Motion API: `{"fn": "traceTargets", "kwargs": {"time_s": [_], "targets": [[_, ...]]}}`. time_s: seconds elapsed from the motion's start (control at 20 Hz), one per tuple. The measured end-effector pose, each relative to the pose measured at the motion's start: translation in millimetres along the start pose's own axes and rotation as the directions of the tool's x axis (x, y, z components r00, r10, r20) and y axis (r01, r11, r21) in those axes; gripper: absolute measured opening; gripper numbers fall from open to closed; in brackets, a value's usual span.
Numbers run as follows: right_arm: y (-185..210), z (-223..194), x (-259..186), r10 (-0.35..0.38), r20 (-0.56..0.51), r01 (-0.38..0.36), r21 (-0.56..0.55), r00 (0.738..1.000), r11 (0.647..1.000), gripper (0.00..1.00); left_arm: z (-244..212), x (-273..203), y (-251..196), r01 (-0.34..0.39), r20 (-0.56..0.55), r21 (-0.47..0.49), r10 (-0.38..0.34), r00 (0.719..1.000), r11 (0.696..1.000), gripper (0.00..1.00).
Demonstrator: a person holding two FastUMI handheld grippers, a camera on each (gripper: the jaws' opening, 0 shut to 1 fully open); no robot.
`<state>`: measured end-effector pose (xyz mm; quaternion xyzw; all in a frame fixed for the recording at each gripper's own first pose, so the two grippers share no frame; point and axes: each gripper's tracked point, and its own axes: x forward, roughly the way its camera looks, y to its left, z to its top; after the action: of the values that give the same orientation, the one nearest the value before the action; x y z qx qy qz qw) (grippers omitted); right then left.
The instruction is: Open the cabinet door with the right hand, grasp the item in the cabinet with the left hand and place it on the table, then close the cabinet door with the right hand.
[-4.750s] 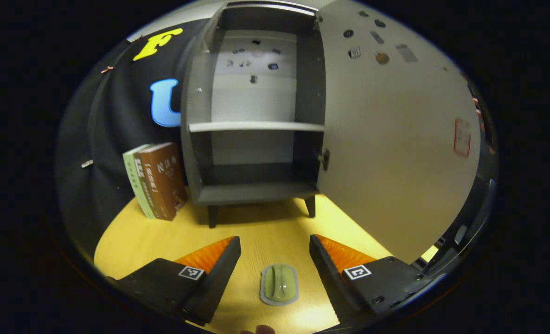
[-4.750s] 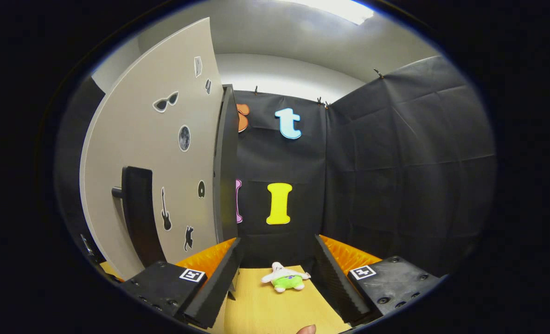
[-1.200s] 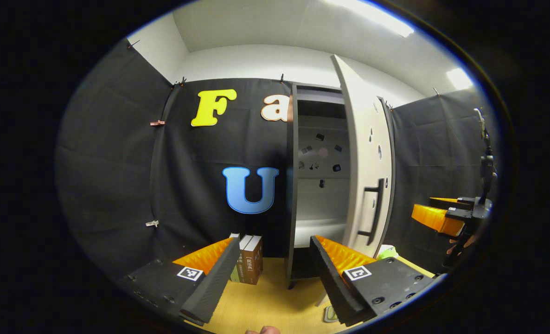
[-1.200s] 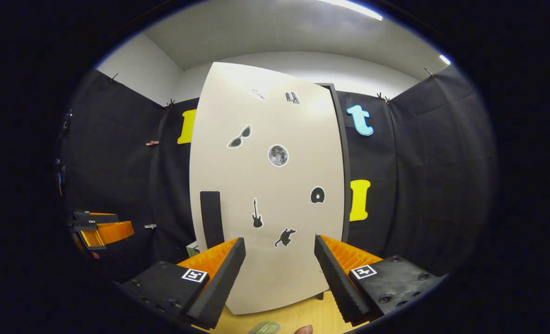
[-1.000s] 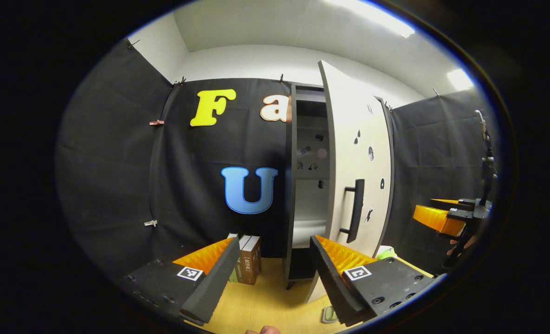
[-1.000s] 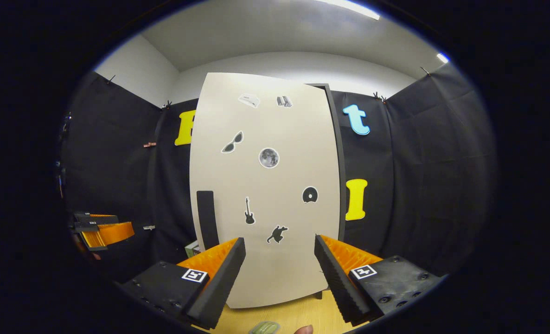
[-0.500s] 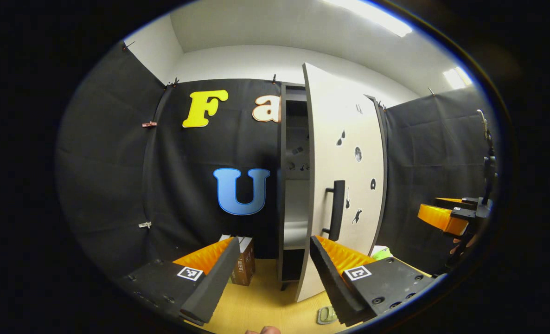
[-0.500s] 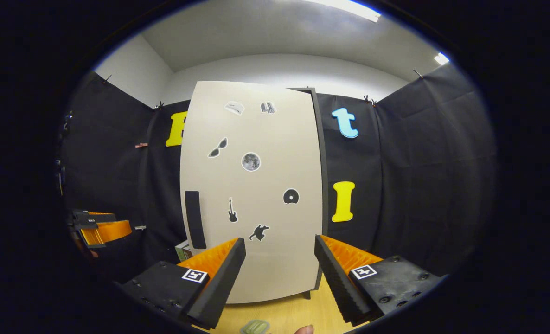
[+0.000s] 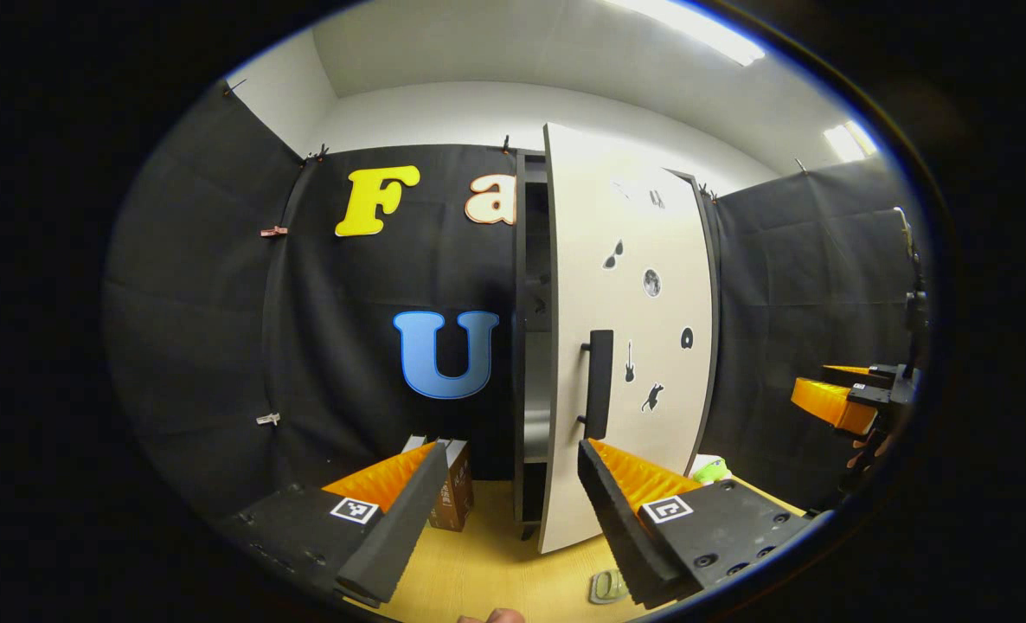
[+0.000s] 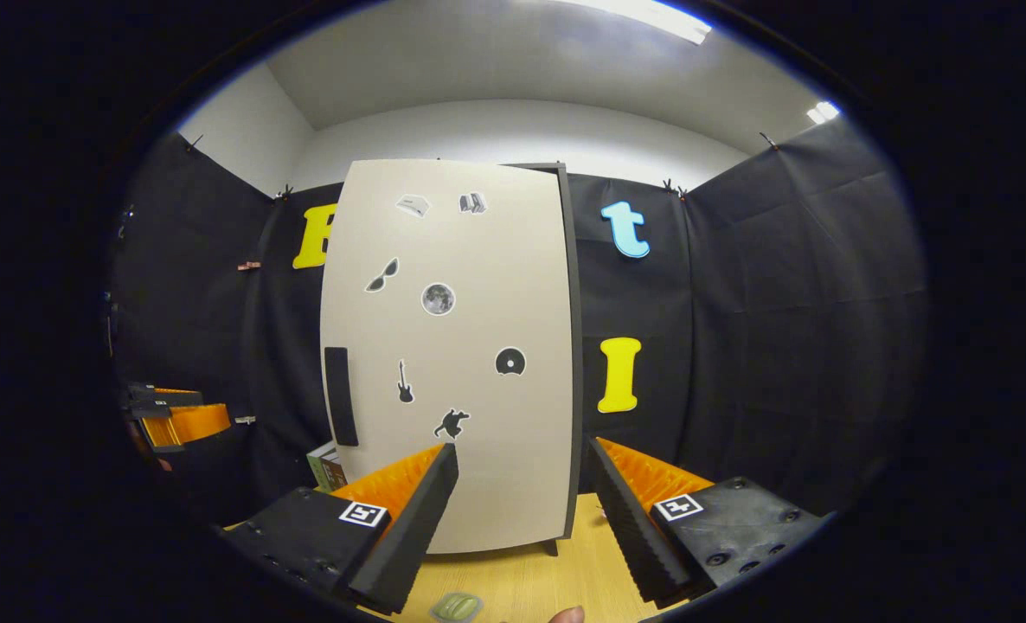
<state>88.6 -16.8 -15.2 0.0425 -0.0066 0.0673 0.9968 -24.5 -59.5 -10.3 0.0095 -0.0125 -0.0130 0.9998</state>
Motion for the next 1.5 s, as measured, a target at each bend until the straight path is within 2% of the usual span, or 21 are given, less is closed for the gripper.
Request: {"fn": "traceTargets", "kwargs": {"time_s": [0.6, 1.2, 1.5], "targets": [[-7.8, -0.8, -3.1, -0.012, 0.000, 0.012, 0.009, 1.000, 1.000, 0.96, 1.0, 1.0, -13.8, 0.018, -0.003, 0.014, -0.018, 1.000, 1.000, 0.95], [0.4, 2.5, -2.8, 0.004, 0.022, -0.005, 0.014, 1.000, 1.000, 0.96, -2.3, 3.6, -17.0, 0.018, -0.014, 0.047, -0.017, 1.000, 0.999, 0.95], [-16.2, 0.5, 6.1, -0.016, 0.029, 0.017, -0.008, 0.999, 1.000, 0.95, -8.5, 10.1, -29.2, 0.022, -0.017, 0.048, -0.021, 1.000, 0.999, 0.95]]}}
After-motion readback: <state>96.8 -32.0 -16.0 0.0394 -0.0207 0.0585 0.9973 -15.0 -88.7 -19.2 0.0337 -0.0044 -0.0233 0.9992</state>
